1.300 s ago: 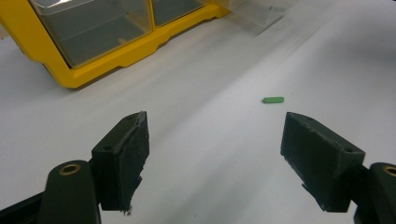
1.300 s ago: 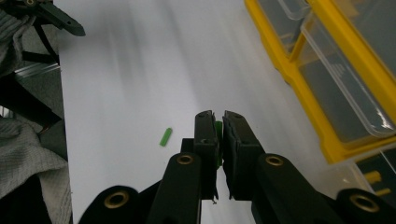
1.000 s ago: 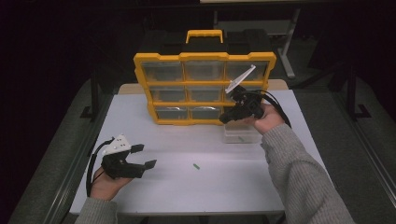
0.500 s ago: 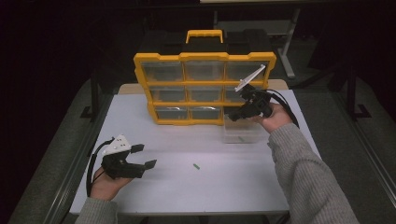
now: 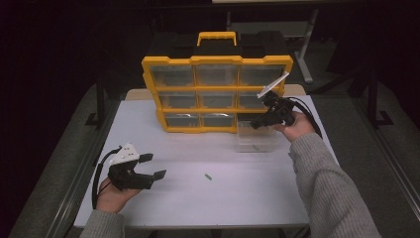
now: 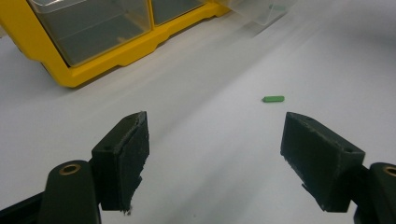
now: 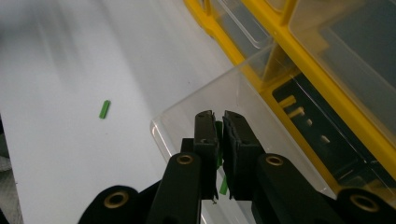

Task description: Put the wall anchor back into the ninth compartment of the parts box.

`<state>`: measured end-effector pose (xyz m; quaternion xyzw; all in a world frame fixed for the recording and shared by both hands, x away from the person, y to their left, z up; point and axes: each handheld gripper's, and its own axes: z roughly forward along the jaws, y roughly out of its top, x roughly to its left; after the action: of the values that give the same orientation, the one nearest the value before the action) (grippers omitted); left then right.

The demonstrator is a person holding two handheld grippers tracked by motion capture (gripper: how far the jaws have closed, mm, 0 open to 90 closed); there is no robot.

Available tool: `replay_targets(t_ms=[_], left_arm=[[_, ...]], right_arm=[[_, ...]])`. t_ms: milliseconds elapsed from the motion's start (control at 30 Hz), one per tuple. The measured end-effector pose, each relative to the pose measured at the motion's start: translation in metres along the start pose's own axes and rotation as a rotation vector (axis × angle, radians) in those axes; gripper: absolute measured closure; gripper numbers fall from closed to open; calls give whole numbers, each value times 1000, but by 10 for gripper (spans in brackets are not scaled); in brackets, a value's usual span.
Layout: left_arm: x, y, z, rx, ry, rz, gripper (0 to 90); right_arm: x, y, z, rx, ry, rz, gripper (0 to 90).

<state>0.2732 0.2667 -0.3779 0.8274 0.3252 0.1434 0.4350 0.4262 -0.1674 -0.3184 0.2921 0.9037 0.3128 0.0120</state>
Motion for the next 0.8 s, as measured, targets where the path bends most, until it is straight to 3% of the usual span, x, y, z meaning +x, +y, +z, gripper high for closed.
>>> replay_targets(t_ms=[800], left_arm=[[1, 0, 0, -4, 2, 4, 233]], right_arm=[[-11, -17, 20, 23, -12, 43, 829]])
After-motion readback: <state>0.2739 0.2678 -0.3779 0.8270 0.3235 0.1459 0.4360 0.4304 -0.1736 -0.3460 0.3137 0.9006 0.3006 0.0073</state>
